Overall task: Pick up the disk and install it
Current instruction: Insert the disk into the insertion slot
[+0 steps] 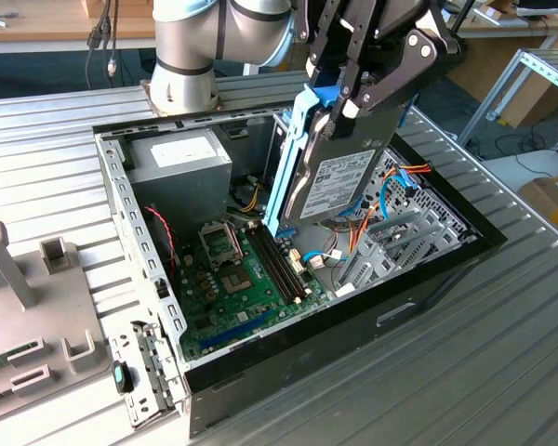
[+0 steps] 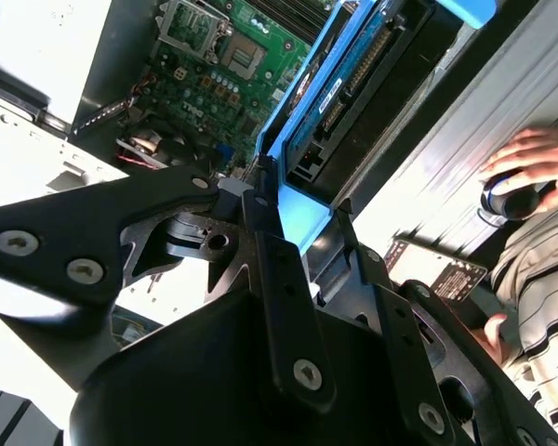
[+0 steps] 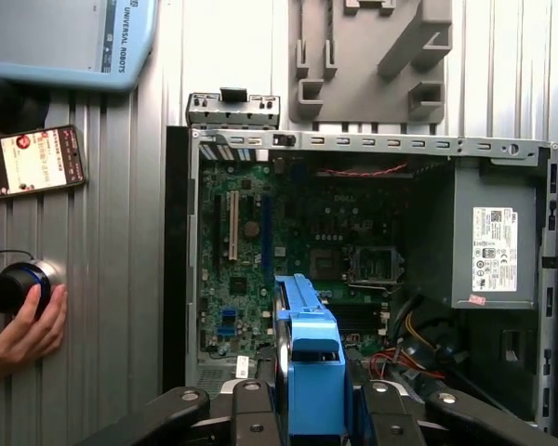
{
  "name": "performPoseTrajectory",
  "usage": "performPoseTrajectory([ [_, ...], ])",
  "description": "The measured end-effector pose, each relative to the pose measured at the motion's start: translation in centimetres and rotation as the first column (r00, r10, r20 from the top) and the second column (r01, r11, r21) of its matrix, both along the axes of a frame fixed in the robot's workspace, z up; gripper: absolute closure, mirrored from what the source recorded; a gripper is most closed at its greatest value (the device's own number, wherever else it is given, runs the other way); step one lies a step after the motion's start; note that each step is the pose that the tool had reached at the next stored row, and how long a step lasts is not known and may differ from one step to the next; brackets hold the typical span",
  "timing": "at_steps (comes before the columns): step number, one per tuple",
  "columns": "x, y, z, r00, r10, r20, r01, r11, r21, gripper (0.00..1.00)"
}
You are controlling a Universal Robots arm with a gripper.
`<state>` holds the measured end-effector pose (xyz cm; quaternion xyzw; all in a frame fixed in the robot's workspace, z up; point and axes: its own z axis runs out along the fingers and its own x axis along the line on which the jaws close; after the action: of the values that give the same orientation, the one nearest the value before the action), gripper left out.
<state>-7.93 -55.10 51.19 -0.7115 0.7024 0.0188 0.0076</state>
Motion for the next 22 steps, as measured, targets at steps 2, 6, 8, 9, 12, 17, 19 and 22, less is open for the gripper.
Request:
performPoseTrajectory([
  [2,0.03,-0.41,-0.02,1.0000,0.000,0.0001,0.000,1.0000,0.0000,0.64],
  [6,0.90,-0.41,-0.04,1.0000,0.000,0.0000,0.000,1.0000,-0.0002,0.64],
  [8,1.82,-0.41,-0.07,1.0000,0.000,0.0000,0.000,1.0000,-0.0002,0.64],
  [9,2.42,-0.42,-0.09,1.0000,0.000,0.0001,0.000,1.0000,0.0000,0.64],
  [12,3.01,-0.42,-0.09,1.0000,0.000,0.0000,0.000,1.0000,-0.0001,0.64],
  [17,3.03,-0.41,-0.09,1.0000,0.000,0.0000,0.000,1.0000,-0.0001,0.64],
  [19,3.04,-0.41,-0.08,1.0000,0.000,0.0000,0.000,1.0000,-0.0001,0.64],
  [22,3.05,-0.41,-0.09,1.0000,0.000,0.0001,0.000,1.0000,-0.0001,0.64],
])
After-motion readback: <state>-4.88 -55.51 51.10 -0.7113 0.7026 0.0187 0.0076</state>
